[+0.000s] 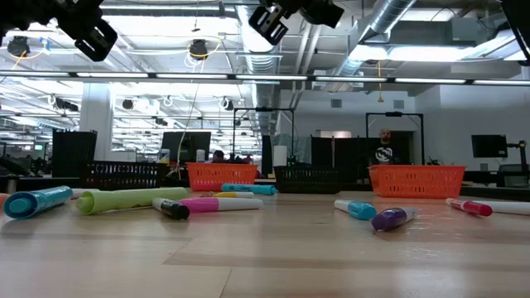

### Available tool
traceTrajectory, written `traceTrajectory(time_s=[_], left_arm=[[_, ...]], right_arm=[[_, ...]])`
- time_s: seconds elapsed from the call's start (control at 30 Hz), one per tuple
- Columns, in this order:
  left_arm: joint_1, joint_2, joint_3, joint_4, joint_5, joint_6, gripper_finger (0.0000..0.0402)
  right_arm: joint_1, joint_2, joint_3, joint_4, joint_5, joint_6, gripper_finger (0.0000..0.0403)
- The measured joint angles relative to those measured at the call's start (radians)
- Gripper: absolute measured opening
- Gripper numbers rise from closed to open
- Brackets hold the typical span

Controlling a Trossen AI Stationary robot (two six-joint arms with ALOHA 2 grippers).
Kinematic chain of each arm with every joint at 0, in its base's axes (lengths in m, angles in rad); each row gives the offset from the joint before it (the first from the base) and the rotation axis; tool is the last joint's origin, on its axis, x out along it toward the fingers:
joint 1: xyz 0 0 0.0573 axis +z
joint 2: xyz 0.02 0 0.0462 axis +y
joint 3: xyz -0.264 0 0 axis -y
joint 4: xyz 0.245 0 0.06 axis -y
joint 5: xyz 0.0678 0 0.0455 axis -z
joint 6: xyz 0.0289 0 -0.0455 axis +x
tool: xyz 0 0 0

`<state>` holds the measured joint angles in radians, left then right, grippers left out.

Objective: Pick & Place Markers
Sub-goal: Put the large orange highlighter pen into the left orange bin

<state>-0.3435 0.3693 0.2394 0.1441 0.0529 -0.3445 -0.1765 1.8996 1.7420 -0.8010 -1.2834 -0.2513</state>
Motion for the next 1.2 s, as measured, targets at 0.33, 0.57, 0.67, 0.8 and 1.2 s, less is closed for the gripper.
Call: traceTrajectory(time_s=[0.33, 0.57, 0.67, 0.8, 1.2], left_arm=[[0.000, 0.000, 0.000, 0.013, 0.000, 0.000, 0.0186], [0.000, 0.000, 0.000, 0.016, 0.000, -0.001, 0.0186], [0.000, 0.000, 0.000, 0.022, 0.000, -0.001, 0.0186], [0.000, 0.000, 0.000, 0.022, 0.000, 0.001, 0.0186], [0.000, 0.001, 0.000, 0.023, 0.000, 0.007, 0.0186]], right_arm=[[0.020, 0.000, 0.000, 0.120, 0.694, 0.003, 0.0046], [-0.024, 0.008, 0.000, 0.267, 1.065, -0.143, 0.0047], [-0.051, 0.023, -0.002, 0.283, 1.114, -0.191, 0.0047], [-0.087, 0.048, -0.001, 0.323, 1.137, -0.220, 0.0047], [-0.164, 0.179, -0.002, 0.436, 1.144, -0.133, 0.0047]])
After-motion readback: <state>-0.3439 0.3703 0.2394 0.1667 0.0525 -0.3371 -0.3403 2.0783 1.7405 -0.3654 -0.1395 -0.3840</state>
